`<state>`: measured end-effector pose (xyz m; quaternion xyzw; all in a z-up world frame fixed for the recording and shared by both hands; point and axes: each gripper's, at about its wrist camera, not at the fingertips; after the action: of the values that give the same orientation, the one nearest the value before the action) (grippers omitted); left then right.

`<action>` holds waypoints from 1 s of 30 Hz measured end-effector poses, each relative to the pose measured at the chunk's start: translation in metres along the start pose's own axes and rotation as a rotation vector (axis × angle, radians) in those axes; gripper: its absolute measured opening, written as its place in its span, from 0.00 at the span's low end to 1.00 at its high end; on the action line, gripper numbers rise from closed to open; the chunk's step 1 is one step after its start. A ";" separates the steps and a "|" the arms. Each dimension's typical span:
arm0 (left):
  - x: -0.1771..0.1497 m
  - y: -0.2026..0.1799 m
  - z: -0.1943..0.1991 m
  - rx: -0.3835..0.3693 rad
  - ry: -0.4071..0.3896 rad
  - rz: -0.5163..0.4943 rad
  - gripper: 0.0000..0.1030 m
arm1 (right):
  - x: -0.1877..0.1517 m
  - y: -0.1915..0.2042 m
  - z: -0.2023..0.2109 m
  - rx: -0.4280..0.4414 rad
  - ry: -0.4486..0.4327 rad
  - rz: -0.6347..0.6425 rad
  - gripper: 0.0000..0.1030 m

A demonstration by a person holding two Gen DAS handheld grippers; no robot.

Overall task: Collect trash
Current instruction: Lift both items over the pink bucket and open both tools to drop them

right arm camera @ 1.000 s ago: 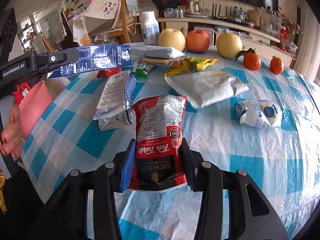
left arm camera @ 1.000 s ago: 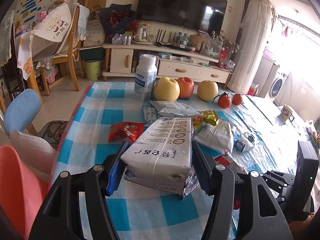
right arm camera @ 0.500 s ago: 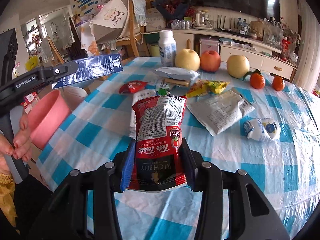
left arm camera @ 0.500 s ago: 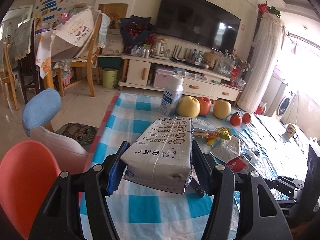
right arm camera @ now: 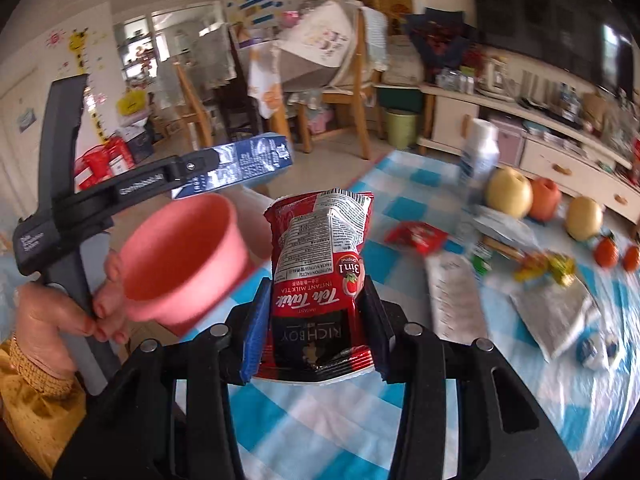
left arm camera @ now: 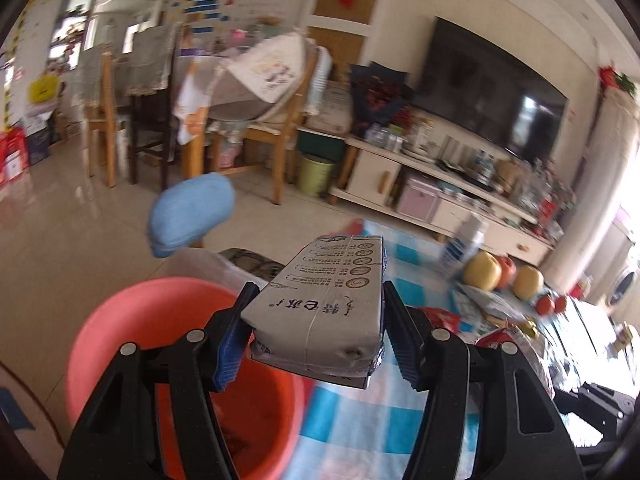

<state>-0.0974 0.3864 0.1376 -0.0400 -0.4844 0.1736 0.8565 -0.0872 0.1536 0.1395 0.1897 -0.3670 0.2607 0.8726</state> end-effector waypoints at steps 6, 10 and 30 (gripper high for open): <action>0.007 0.058 -0.002 0.117 0.008 0.125 0.60 | 0.025 0.057 -0.045 0.094 0.031 0.098 0.44; 0.009 0.083 -0.007 0.168 0.019 0.190 0.60 | 0.035 0.085 -0.073 0.137 0.061 0.146 0.44; 0.000 0.095 -0.005 0.196 -0.174 0.212 0.79 | 0.027 0.058 -0.079 0.068 -0.055 0.070 0.94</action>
<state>-0.1181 0.4755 0.1128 0.0078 -0.5306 0.3121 0.7880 -0.0631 0.2490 0.1154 0.2135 -0.3882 0.2979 0.8455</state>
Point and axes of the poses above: each gripper's, at about its wrist camera, not at the fingertips, and z roughly against the way its jaws point, y to its left, x to its top
